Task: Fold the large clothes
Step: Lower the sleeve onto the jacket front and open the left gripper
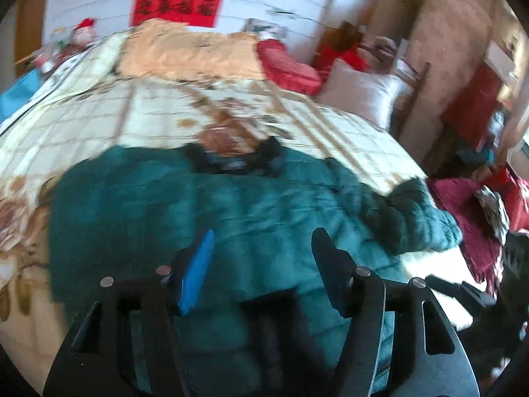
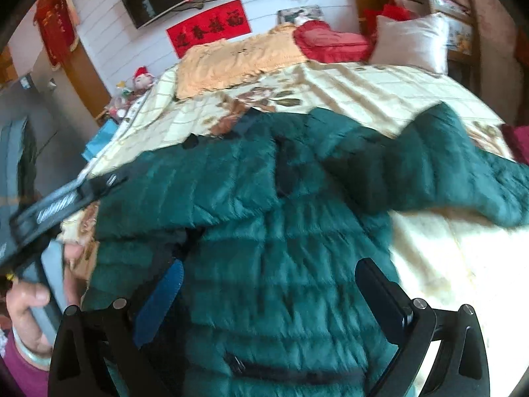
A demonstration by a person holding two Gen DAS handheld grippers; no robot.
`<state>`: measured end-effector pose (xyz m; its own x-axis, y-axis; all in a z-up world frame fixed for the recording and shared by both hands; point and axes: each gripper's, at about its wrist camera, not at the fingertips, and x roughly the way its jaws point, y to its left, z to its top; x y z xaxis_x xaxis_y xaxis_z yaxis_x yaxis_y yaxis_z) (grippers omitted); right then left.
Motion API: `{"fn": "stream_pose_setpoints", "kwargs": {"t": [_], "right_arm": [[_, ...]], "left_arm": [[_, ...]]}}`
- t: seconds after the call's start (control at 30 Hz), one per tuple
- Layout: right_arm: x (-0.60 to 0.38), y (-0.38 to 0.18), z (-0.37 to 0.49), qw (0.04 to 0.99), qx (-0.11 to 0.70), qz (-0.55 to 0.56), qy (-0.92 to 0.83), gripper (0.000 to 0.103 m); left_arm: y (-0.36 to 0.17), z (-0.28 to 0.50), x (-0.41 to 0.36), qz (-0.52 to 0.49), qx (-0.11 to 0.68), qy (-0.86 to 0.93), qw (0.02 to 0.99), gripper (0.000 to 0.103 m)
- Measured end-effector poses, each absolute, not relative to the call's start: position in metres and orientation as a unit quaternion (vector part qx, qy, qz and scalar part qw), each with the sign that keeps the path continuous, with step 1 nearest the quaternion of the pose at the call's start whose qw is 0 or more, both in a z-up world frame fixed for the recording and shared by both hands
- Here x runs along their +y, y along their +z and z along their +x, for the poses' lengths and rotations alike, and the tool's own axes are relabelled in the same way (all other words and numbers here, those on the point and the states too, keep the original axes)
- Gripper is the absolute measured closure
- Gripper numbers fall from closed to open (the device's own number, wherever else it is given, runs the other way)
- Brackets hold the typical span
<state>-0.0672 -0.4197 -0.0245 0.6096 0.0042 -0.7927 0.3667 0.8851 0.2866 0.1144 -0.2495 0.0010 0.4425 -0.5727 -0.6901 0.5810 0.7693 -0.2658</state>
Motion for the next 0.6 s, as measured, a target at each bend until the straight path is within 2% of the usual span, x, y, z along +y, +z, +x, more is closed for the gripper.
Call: {"fn": "stream_pose_setpoints", "kwargs": {"t": [0.37, 0.43, 0.47, 0.53, 0.6], "right_arm": [[-0.445, -0.067, 0.039, 0.835, 0.466, 0.276, -0.098, 0.001], [-0.448, -0.08, 0.05, 0.82, 0.476, 0.304, -0.091, 0.013], [-0.449, -0.085, 0.053, 0.816, 0.478, 0.313, -0.088, 0.023], [-0.447, -0.09, 0.057, 0.816, 0.478, 0.312, -0.089, 0.058], [-0.444, -0.091, 0.058, 0.825, 0.472, 0.301, -0.083, 0.072]], "left_arm": [[-0.017, 0.165, -0.127, -0.055, 0.442, -0.222, 0.867, 0.042], [-0.02, 0.17, -0.112, -0.071, 0.446, -0.21, 0.867, 0.042], [-0.022, 0.173, -0.108, -0.078, 0.449, -0.205, 0.866, 0.042], [-0.027, 0.176, -0.101, -0.087, 0.457, -0.196, 0.863, 0.042], [-0.032, 0.179, -0.099, -0.092, 0.464, -0.191, 0.86, 0.042]]}}
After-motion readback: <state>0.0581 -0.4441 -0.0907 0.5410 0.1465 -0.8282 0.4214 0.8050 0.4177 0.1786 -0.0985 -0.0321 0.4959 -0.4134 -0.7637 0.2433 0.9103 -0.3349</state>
